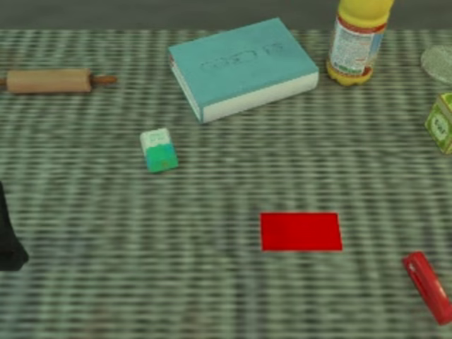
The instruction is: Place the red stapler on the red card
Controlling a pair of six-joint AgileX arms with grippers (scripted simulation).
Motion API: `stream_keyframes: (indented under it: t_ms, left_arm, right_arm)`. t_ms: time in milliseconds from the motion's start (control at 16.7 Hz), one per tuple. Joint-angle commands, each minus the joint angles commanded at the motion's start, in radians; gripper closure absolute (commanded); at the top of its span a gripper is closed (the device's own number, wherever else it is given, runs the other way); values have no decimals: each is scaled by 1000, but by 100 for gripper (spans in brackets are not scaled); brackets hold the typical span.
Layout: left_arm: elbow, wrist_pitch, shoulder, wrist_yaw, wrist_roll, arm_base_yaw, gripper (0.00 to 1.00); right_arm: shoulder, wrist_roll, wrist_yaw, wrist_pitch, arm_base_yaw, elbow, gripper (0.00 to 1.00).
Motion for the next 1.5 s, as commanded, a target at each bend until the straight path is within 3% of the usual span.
stream_keyframes:
  t_ms: [360,1140,1500]
  left_arm:
    - [0,0,0,0,0,0,0]
    - [0,0,0,0,0,0,0]
    - [0,0,0,0,0,0,0]
  right_arm:
    - [108,1,-2,-98,30,96,0]
    - [1176,2,2,-888,251,797,0]
    - [1462,4,-2,-1099,316,1012,0]
